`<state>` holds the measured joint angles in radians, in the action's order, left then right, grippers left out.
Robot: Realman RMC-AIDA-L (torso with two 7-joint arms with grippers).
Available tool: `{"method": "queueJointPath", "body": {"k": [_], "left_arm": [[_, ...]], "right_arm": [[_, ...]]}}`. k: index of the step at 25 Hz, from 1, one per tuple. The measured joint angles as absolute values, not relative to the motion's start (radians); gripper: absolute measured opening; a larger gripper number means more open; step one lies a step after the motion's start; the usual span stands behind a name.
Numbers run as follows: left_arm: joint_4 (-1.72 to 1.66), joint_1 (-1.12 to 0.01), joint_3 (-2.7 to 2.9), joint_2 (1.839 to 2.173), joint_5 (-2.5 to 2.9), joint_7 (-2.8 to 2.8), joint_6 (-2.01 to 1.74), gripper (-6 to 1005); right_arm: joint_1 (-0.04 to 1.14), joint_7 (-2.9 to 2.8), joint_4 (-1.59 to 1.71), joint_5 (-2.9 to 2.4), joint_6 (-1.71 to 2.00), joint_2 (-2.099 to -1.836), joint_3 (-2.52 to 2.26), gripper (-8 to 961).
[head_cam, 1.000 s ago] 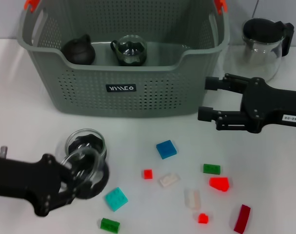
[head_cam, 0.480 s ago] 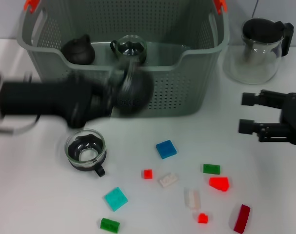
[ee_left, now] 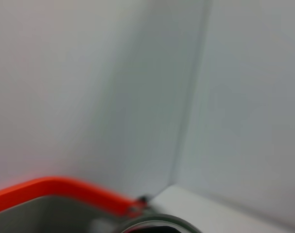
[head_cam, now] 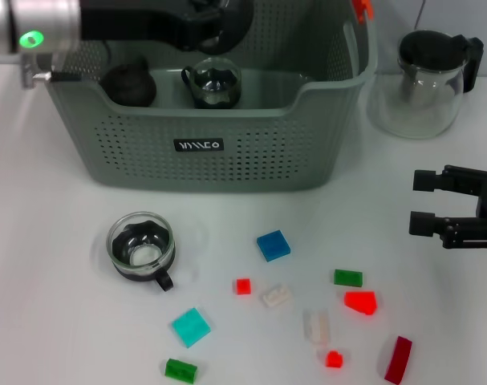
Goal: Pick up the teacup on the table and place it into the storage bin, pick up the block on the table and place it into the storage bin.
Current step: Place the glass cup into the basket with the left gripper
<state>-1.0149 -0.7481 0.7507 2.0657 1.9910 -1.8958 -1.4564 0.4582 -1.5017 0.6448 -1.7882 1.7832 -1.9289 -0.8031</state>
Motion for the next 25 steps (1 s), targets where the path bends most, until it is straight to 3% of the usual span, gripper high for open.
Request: {"method": "queueJointPath", "body": {"k": [8,25], "left_arm": [[-0.992,-0.850,0.969,2.064,2.280,-2.115,-1.133,99],[-0.741,-1.008,1.066,2.121,2.563,-2.192,-0.797,124]], "right_arm": [[0.461,-1.529,0.648,-1.800,1.787,-1.928,-0.799,917],[0.466,-1.529,0.640,-1.801,1.783,-1.931,-0.791,917]]}}
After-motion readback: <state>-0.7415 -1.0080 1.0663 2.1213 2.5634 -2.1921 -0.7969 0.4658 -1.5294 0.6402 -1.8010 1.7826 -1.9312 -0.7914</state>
